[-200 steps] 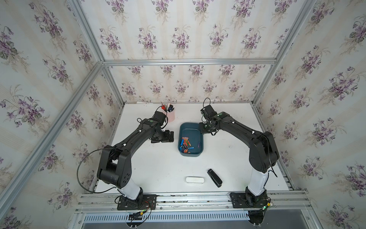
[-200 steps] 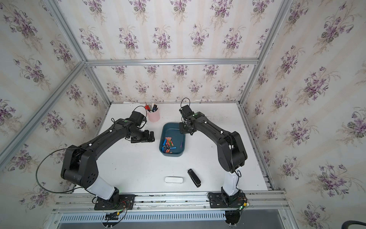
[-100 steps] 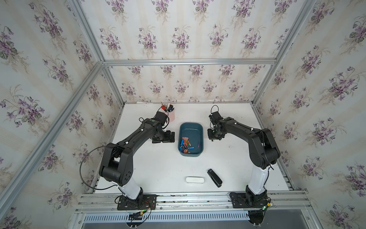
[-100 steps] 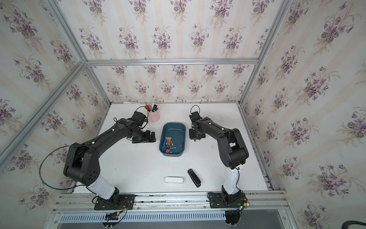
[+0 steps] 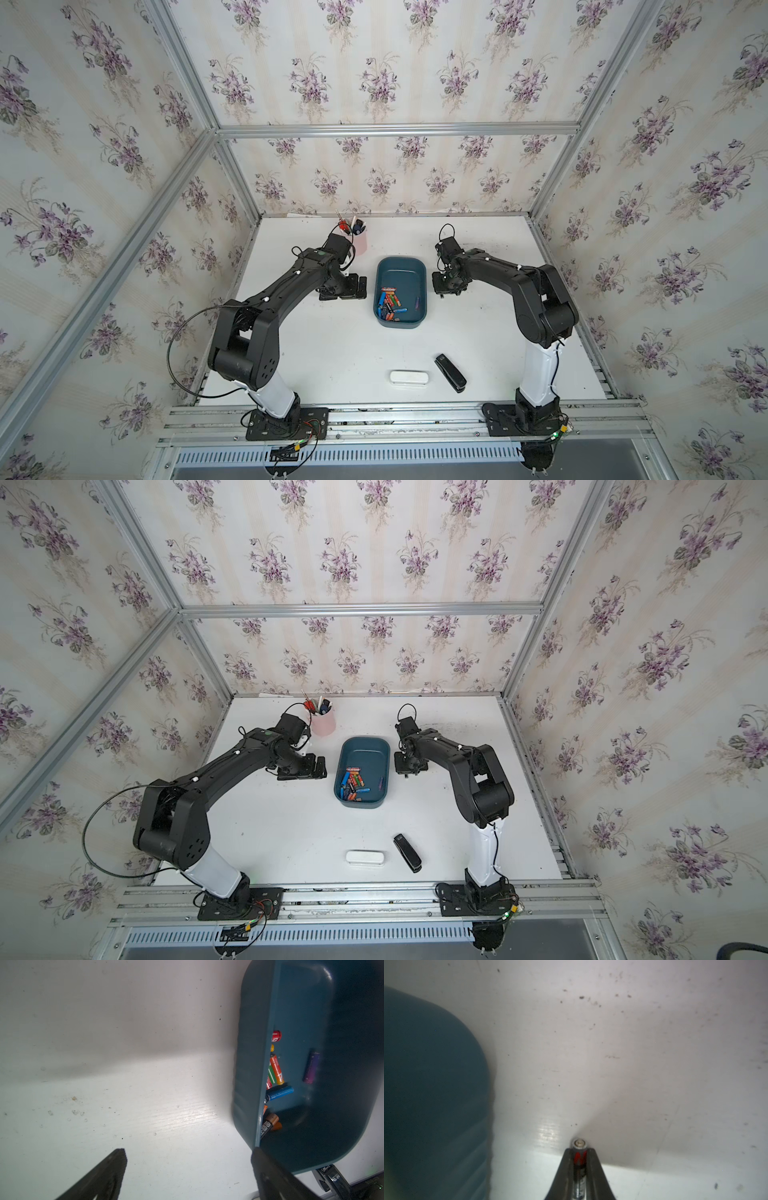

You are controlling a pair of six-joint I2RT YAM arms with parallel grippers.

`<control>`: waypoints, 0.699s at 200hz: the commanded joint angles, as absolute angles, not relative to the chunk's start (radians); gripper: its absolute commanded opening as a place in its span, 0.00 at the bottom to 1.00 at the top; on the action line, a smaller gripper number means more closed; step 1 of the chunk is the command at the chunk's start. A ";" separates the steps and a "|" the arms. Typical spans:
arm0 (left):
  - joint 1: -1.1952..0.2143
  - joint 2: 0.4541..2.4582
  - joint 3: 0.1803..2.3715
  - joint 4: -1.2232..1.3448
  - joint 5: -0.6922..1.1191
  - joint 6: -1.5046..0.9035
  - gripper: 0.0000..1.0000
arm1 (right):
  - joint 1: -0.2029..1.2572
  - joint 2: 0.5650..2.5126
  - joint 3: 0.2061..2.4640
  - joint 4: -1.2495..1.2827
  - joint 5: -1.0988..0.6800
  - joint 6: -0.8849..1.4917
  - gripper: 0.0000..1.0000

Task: Take the batteries out of the storage box
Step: Place the battery at the center of the board.

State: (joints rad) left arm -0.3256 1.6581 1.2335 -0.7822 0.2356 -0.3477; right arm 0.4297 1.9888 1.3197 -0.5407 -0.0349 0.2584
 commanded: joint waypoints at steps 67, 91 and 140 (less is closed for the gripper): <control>-0.327 1.663 1.244 -0.786 0.234 -0.345 0.98 | 0.429 1.996 1.318 -0.557 -0.028 0.253 0.21; -0.330 1.663 1.248 -0.789 0.234 -0.345 0.98 | 0.428 1.994 1.322 -0.559 -0.025 0.253 0.24; -0.347 1.678 1.307 -0.836 0.204 -0.330 0.98 | 0.428 1.976 1.353 -0.572 -0.022 0.261 0.28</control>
State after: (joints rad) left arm -0.3374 1.6680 1.2736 -0.7975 0.2314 -0.3473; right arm 0.4297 1.9896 1.3334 -0.5457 -0.0368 0.2581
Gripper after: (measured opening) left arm 0.980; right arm 0.272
